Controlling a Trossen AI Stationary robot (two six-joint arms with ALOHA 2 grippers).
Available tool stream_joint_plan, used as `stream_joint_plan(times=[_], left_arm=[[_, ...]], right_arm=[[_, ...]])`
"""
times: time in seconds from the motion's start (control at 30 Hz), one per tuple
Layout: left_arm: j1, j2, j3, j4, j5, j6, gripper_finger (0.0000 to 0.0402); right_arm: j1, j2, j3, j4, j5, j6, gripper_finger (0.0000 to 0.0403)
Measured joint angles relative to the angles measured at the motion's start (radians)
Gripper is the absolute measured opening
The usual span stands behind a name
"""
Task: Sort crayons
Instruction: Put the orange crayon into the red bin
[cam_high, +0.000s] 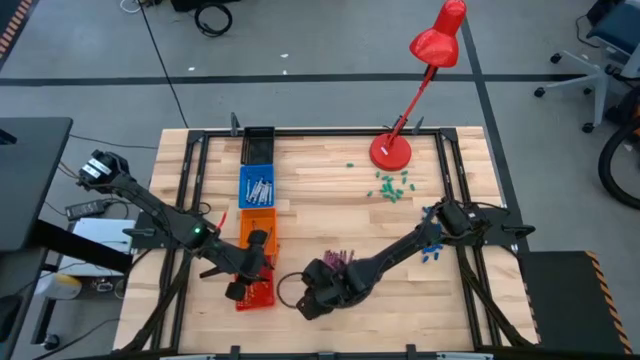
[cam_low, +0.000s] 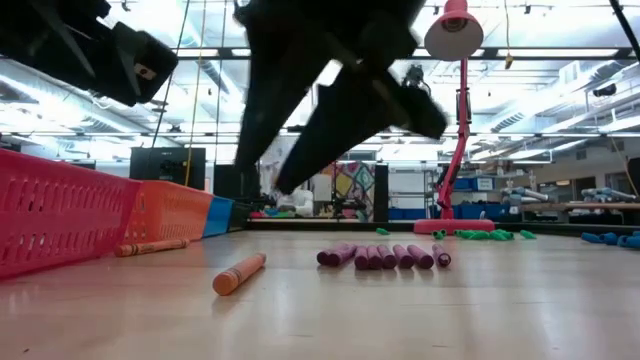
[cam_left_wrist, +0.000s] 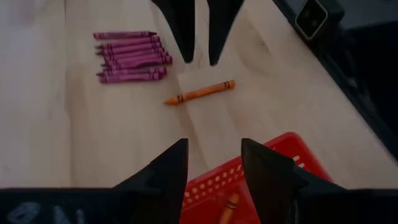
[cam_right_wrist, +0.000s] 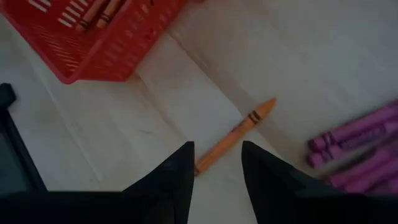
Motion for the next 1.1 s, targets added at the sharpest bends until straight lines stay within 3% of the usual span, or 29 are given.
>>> stream_joint_plan(times=[0.4,0.7,1.1], left_arm=[[-0.007,0.0,0.0,-0.013,-0.003,0.035,0.0162],[-0.013,0.0,0.0,-0.05,0.0,-0.004,0.0162],[-0.02,0.0,0.0,-0.12,0.0,-0.038,0.0162]], right_arm=[[0.083,0.128,0.157,-0.111,0.154,0.217,0.0132],[0.088,0.238,0.283,-0.151,0.209,0.193,0.0132],[0.089,0.272,0.292,-0.205,0.254,0.154,0.0132]])
